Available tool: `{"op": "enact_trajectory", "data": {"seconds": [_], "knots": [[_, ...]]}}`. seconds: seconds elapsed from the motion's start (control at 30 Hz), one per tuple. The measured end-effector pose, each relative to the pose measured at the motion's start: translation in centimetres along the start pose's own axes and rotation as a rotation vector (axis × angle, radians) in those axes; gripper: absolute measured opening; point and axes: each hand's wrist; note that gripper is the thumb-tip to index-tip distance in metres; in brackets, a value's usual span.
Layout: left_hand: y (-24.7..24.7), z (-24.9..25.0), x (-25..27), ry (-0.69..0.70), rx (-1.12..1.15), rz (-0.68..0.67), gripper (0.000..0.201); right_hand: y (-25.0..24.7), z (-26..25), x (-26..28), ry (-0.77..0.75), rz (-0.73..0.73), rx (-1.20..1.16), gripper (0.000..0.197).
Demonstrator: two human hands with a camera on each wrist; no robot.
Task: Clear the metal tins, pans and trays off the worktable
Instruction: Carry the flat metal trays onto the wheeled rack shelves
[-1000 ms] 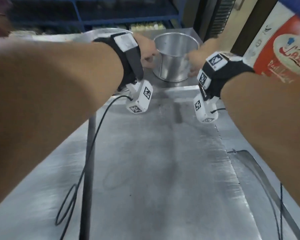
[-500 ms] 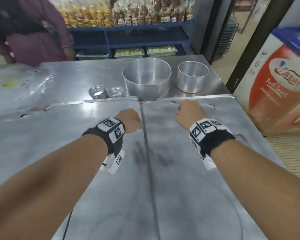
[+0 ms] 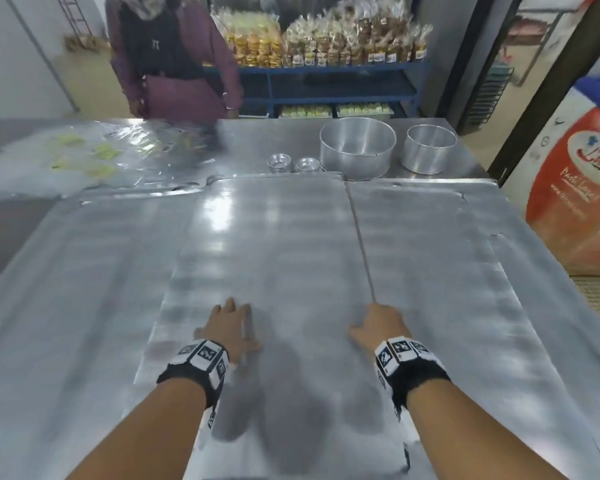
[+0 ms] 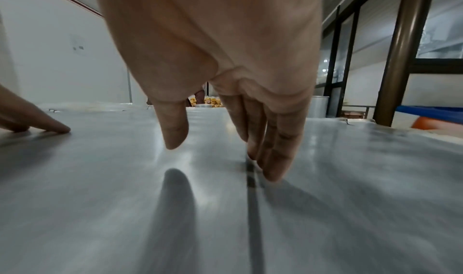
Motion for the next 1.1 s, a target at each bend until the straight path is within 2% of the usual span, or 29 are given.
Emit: {"op": "enact_trajectory", "data": {"seconds": [0.1,0.17,0.27,0.33,0.37,0.43,0.5,0.57,0.63,0.8,0.97,1.1], "knots": [[2.0,-2.6,3.1,-0.046,0.077,0.047,0.088,2.8,0.1,2.5,0.09,0.044,-0.074,0.049],[3.0,-3.8,4.8,-0.145,0.113,0.079,0.099,4.0,0.1,3.7,0.148,0.073,-0.111,0.058],[3.9,-6.4,5.9,-0.332,0.232,0.134,0.141,5.3,0.3,5.2,0.214,0.103,-0.178,0.072],[4.1,-8.0,6.1,-0.408,0.32,0.168,0.158,5.7,0.6,5.9,0.244,0.111,-0.235,0.079],[3.9,-8.5,6.5,-0.445,0.35,0.172,0.157,5.8,0.7,6.0,0.254,0.11,-0.26,0.081],[3.4,-9.0,7.0,-0.501,0.402,0.191,0.141,5.8,0.7,6.2,0.277,0.115,-0.33,0.084],[2.9,-9.6,7.3,-0.538,0.482,0.142,0.131,5.7,0.6,6.2,0.304,0.118,-0.442,0.091],[2.8,-11.0,6.7,-0.522,0.623,0.121,0.127,5.7,0.7,6.2,0.302,0.109,-0.569,0.101],[3.1,-12.4,5.9,-0.485,0.752,0.164,0.122,5.6,1.1,6.3,0.285,0.104,-0.67,0.103],[2.2,-11.1,8.7,-0.433,0.95,0.187,0.086,4.6,2.2,7.6,0.247,0.052,-0.796,0.071],[3.3,-10.4,9.8,-0.383,1.042,0.194,0.076,4.7,3.9,9.1,0.226,0.019,-0.84,0.081],[4.4,-9.0,10.8,-0.348,1.089,0.232,0.063,4.7,6.1,10.3,0.228,0.043,-0.859,0.069]]}}
Point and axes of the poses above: each hand's wrist, its own x-axis away from the middle knuckle, its own y-axis out of the palm, z = x × y, and after that the axes turned 14 degrees about -z, right-handed
